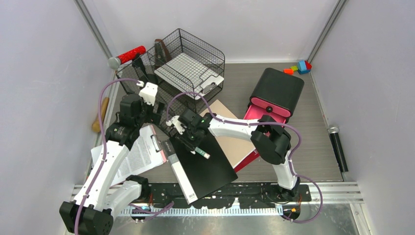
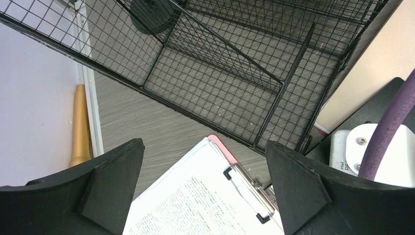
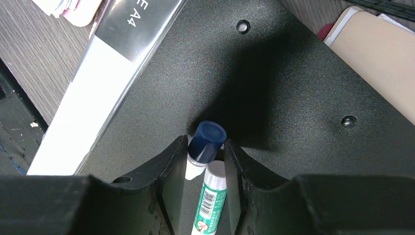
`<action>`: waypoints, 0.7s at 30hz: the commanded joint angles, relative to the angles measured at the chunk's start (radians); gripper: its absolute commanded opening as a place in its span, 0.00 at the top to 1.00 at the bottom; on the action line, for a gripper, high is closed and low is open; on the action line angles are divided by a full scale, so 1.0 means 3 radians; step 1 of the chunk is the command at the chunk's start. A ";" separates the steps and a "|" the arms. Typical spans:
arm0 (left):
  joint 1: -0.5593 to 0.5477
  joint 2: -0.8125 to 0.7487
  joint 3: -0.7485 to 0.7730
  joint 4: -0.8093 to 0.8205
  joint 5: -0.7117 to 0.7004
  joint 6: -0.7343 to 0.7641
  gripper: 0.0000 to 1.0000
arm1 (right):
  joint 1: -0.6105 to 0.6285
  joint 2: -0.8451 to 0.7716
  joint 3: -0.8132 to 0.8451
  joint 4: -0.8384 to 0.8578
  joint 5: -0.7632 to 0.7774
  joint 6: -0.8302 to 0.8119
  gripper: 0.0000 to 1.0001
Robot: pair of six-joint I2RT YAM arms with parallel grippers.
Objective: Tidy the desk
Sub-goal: Pick up the stationery from the center of the board.
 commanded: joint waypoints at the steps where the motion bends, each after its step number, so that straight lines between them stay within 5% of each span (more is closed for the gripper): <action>1: 0.0013 -0.0031 0.0056 0.0124 0.0044 0.0032 0.01 | 0.0024 0.0015 0.0149 -0.0017 0.0045 -0.0023 0.62; 21: 0.0013 -0.0030 0.0065 0.0113 0.0033 0.0035 0.01 | 0.0024 0.0097 0.0220 -0.0068 0.0065 -0.0035 0.72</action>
